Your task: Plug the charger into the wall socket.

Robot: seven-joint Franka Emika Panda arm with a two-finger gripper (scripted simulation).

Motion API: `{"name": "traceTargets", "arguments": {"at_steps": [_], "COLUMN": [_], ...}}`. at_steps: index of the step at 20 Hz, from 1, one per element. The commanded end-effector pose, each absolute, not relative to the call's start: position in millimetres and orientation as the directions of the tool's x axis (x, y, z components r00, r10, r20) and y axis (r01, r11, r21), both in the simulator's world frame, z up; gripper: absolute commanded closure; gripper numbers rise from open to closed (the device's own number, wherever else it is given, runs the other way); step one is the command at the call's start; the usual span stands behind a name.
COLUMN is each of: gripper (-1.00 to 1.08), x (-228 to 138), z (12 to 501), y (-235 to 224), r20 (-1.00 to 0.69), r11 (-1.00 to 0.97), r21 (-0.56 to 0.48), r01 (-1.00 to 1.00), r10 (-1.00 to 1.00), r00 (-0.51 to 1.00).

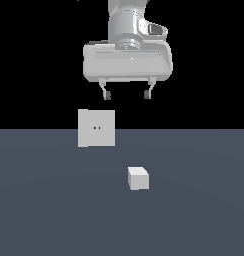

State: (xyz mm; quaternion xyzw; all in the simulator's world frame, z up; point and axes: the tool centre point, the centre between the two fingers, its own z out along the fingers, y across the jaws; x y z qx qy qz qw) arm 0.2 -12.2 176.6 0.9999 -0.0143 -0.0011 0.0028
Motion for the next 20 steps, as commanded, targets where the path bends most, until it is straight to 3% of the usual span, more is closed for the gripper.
{"name": "traceTargets", "arguments": {"at_steps": [1, 20], "gripper": [-0.92, -0.92], "x": [0.2, -25.0], "z": [176.6, 149.0], "y": [-12.2, -15.6], "r20": [-0.002, 0.091], "r11": [-1.000, -1.000], "r21": [0.006, 0.001], "r01": [-0.029, 0.001], "r10": [-0.029, 0.001], "r00": [1.000, 0.996]}}
